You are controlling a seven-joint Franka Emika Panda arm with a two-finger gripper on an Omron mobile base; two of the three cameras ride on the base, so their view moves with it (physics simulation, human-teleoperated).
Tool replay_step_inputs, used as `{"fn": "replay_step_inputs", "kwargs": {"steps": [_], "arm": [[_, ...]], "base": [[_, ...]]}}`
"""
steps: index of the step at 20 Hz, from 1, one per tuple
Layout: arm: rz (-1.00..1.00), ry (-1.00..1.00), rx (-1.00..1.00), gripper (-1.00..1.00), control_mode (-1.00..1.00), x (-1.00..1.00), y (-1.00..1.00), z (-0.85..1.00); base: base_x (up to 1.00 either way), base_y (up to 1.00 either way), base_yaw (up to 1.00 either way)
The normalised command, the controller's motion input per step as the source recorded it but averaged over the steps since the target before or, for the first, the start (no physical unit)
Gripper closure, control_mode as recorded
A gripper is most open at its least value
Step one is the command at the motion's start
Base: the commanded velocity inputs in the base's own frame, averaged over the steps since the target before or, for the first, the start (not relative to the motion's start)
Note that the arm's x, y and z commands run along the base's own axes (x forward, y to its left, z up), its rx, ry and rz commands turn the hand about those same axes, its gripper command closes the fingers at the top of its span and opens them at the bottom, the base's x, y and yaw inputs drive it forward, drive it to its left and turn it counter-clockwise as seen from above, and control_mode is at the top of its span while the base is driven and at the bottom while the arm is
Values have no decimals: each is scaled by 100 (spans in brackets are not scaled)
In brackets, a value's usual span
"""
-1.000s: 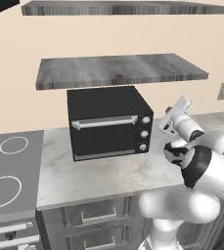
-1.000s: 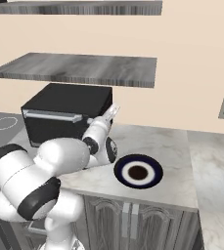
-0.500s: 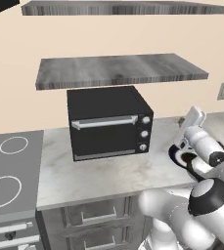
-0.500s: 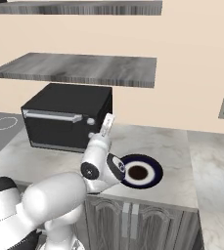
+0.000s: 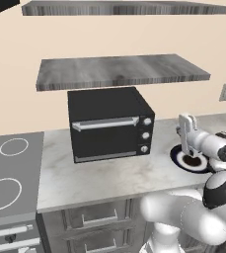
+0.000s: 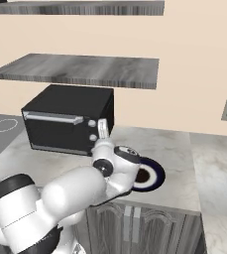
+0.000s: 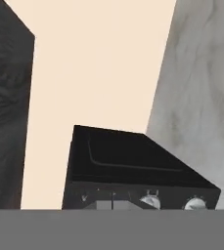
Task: Pull the toaster oven rack outwards. Pick up the baguette from the plate and place it on the toaster oven rack. Close the toaster oven door fully and set the temperature to the lowest setting.
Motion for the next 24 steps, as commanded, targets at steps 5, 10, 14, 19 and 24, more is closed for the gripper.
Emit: {"fn": "replay_step_inputs", "kwargs": {"steps": [5,10,14,19,24], "arm": [[27,27,-27,100,-100,4,-14,0],[24,5,-4,100,-100,27,0,0],[20,0,0,100,-100,17,0,1],[21,4,0,100,-100,2,-1,6],[24,8,0,100,-100,0,-11,36]], "base": [[0,0,0],[0,0,0],[0,0,0],[0,0,0],[0,0,0]]}}
